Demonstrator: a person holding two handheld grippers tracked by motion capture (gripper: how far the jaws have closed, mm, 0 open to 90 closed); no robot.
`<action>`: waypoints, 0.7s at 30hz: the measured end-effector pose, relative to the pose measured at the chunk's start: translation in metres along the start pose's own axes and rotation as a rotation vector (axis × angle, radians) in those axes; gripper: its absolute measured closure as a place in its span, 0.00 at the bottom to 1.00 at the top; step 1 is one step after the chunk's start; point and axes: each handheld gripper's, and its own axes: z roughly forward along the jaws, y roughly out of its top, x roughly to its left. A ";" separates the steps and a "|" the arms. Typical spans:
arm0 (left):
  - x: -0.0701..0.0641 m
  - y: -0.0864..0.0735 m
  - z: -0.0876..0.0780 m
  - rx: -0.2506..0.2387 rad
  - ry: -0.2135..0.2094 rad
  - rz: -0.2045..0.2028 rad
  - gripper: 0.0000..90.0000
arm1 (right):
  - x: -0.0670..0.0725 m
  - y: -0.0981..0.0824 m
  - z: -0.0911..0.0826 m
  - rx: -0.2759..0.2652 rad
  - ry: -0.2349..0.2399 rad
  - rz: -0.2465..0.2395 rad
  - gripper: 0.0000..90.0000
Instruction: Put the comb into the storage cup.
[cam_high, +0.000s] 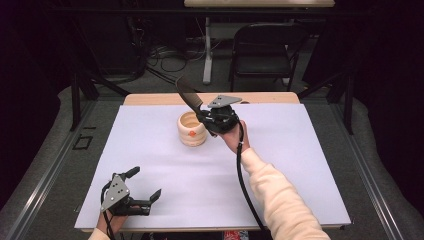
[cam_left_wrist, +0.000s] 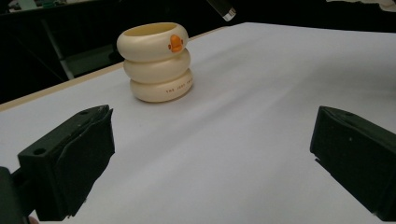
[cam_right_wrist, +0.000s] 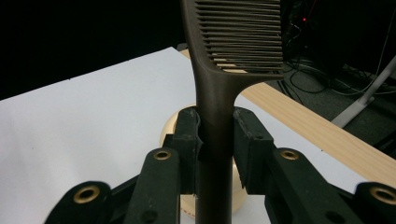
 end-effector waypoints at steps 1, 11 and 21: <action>0.000 0.000 0.000 0.000 0.000 0.000 0.00 | 0.000 0.000 0.001 -0.004 -0.001 -0.002 0.80; 0.000 0.000 0.000 0.000 0.000 0.001 0.00 | 0.001 0.002 0.006 -0.023 0.005 0.001 0.80; 0.000 0.000 0.000 -0.001 0.001 -0.001 0.00 | 0.000 0.003 0.011 -0.040 0.003 -0.001 0.80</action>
